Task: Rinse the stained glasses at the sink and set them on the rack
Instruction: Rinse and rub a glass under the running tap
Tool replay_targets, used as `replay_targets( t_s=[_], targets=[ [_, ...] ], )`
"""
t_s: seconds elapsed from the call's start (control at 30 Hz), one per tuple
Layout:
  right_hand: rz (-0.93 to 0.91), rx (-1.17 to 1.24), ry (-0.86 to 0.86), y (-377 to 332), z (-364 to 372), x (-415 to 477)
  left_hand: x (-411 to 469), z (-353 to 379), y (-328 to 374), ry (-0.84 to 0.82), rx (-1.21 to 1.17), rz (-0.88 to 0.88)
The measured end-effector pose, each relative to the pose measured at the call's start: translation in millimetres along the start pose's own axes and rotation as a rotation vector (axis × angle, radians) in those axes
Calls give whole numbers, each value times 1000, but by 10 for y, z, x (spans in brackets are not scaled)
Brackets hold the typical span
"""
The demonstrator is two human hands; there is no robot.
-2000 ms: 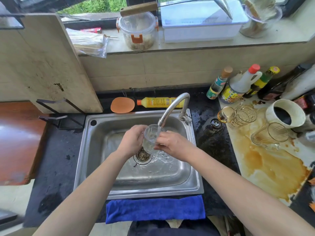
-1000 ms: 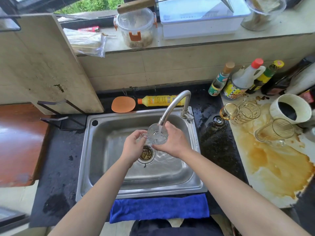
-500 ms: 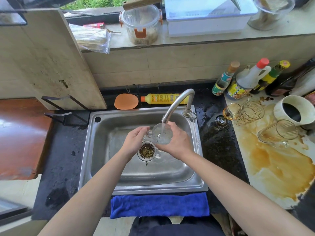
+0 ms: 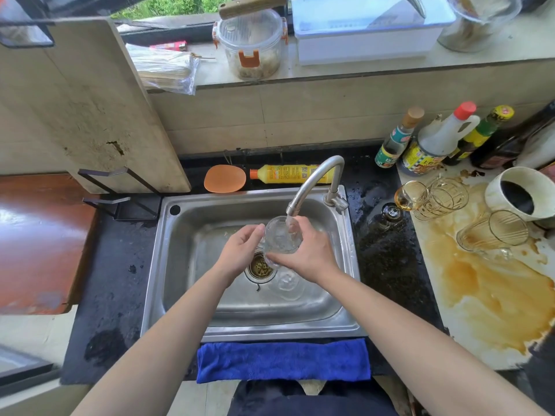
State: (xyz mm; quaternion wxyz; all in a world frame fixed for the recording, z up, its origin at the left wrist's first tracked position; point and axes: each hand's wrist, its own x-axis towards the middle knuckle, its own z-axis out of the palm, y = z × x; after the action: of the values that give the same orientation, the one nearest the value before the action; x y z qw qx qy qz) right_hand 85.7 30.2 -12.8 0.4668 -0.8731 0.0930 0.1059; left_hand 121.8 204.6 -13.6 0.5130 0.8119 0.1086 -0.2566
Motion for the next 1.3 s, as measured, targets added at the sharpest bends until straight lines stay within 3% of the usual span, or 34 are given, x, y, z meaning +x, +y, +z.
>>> replay_targets(
  t_s=[0.23, 0.43, 0.63, 0.77, 1.03, 1.13, 1.3],
  targets=[
    [-26, -10, -16, 22, 19, -4, -42, -43, 27, -32, 70, -12],
    [26, 193, 18, 76, 40, -52, -66, -51, -61, -85, -262, -284],
    [34, 382, -9, 65, 54, -73, -39, -106, -56, -167, -575, -334],
    [46, 369, -75, 33, 16, 4, -18, -83, -17, -182, -697, -348],
    [58, 74, -217, -48, -100, 250, 55, -8, -45, -73, -595, -271],
    [87, 38, -271, 4, -136, 353, 66, 22, -35, 74, -572, -230],
    [141, 34, -326, 169, -138, 377, 72, 61, 32, 100, -307, -114]
  ],
)
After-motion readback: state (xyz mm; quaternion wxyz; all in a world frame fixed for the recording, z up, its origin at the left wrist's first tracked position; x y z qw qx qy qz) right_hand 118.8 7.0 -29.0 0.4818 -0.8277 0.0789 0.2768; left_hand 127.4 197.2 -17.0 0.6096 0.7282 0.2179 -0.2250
